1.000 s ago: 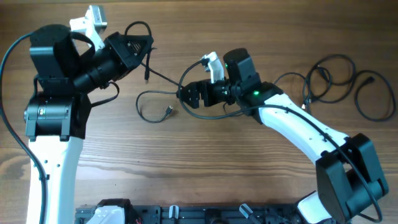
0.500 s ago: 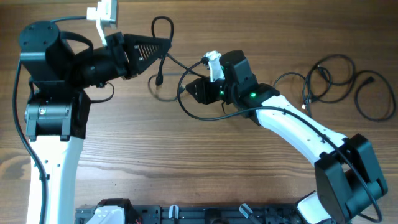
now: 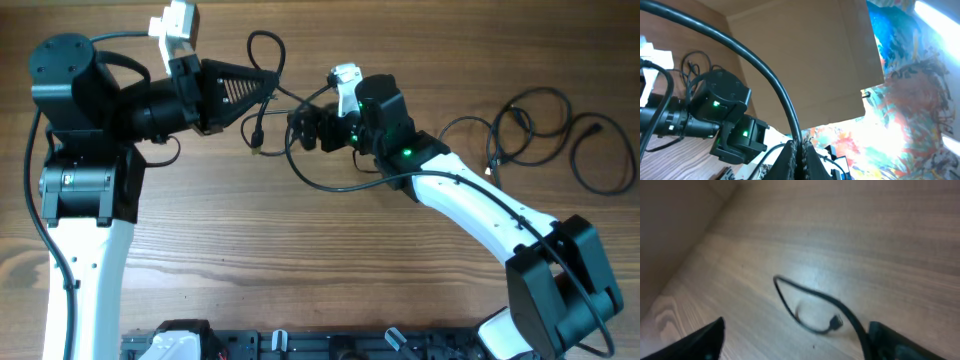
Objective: Untangle cables
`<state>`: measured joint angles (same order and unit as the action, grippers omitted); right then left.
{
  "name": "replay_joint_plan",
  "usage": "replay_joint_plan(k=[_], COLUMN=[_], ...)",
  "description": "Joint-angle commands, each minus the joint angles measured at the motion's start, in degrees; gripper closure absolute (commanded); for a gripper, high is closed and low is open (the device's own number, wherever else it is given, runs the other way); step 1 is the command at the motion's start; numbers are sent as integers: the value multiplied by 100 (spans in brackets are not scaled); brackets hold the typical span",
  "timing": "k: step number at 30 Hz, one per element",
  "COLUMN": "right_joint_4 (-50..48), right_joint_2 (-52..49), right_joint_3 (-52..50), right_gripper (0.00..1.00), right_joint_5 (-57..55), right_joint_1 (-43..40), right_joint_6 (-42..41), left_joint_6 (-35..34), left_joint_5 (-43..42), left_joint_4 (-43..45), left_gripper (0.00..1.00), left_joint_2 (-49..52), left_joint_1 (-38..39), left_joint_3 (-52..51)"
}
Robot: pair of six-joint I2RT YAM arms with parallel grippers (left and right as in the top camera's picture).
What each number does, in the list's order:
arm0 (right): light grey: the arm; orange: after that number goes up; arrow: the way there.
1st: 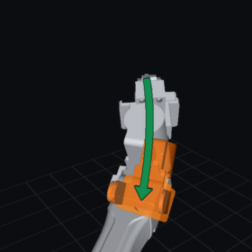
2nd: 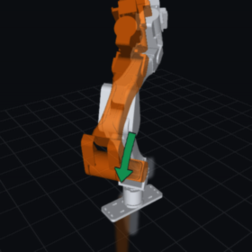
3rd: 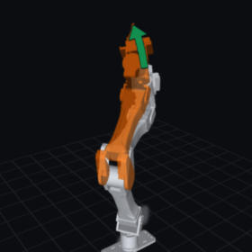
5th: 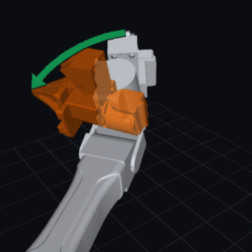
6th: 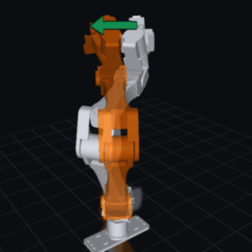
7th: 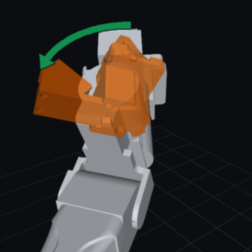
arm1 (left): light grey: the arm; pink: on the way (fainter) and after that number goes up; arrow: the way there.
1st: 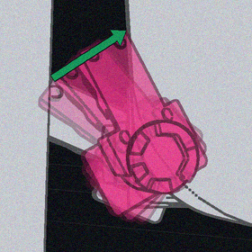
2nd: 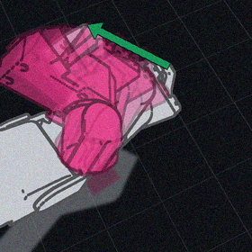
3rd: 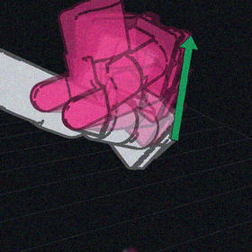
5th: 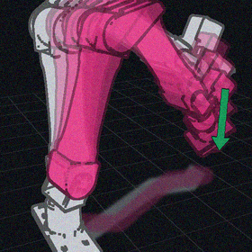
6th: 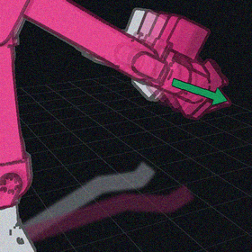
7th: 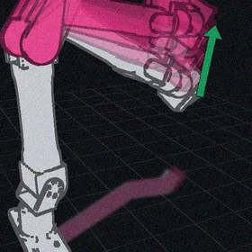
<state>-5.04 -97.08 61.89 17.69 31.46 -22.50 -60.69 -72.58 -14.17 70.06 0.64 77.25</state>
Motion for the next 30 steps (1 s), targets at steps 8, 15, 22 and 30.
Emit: replay_joint_plan(k=[8, 15, 22, 30], right_joint_4=[-627, -575, -293, -273], right_joint_2=[-57, -59, -59, -59], right_joint_3=[-50, -50, -50, -50], right_gripper=[1, 55, 96, 96], right_joint_5=[-1460, -721, -63, -431], right_joint_1=[-2, -2, -13, -20], right_joint_6=[304, 752, 1329, 1502], left_joint_6=[-1062, -1182, -1180, -1180], left_joint_5=[-721, -723, -579, -579], left_joint_4=[922, 1366, 1405, 1405], left_gripper=[96, 96, 96, 96], left_joint_2=[-83, -85, -85, -85], left_joint_1=[-17, -17, -17, -146], left_joint_3=[4, 4, 4, 4])
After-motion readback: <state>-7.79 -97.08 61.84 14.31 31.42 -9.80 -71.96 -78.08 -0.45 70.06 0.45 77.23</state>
